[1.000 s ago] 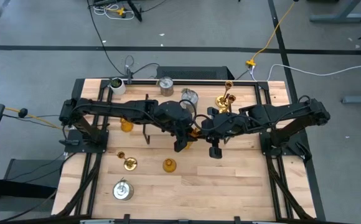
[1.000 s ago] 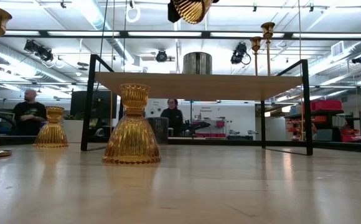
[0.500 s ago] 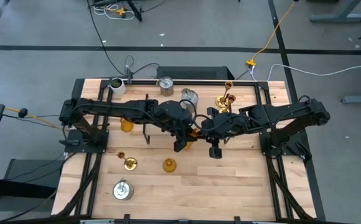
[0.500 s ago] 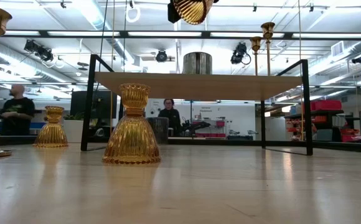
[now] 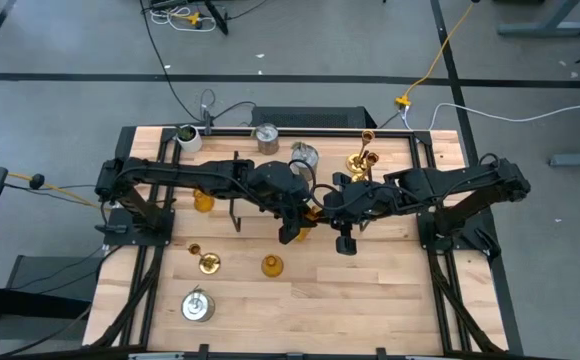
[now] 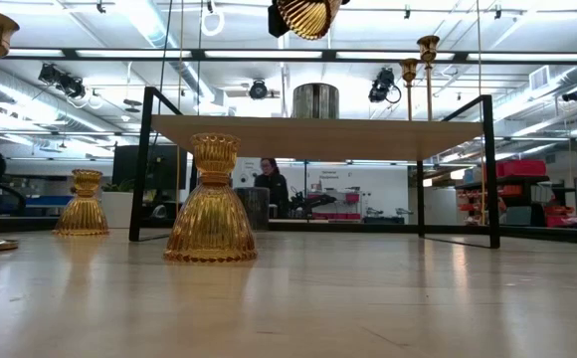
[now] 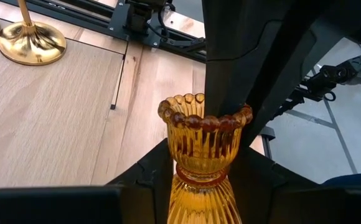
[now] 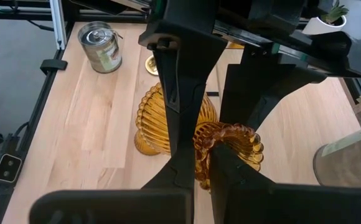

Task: Pick & Place candle stick holders
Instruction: Put the top glass candle holder on the shelf

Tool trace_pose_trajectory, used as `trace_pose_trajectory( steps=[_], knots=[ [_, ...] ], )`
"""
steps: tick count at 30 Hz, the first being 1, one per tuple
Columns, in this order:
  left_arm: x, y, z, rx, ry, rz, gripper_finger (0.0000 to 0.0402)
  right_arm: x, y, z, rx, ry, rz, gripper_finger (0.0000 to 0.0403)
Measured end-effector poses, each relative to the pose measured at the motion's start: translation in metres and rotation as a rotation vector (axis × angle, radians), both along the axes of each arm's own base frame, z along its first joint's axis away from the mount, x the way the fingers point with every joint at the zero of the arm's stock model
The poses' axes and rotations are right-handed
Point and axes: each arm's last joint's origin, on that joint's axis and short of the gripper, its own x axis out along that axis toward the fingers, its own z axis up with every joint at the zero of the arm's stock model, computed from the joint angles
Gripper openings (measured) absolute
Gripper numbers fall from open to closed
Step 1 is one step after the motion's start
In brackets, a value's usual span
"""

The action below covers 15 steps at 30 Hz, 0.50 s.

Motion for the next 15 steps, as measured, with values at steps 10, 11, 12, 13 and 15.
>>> trace_pose_trajectory(
  steps=[10,11,12,13,15],
  knots=[
    [0.0000,-0.0001,0.0000,0.002,0.000,-0.002,0.0134,0.0000,0.0000,0.0000,-0.001,0.000,-0.001,0.0019],
    [0.0000,-0.0001,0.0000,0.003,-0.001,-0.003,0.0134,0.0000,0.0000,0.0000,0.000,0.000,-0.001,0.0023],
    [0.0000,-0.0001,0.0000,0.003,-0.001,-0.003,0.0134,0.0000,0.0000,0.0000,0.001,0.000,-0.002,0.0029],
    [0.0000,-0.0001,0.0000,0.003,-0.001,-0.002,0.0134,0.0000,-0.0002,0.0000,0.002,0.000,-0.005,0.0035],
    [-0.0002,-0.0001,-0.0004,0.002,0.004,-0.002,0.0133,0.0001,-0.0003,0.0001,0.001,-0.002,-0.009,0.0050]
  ],
)
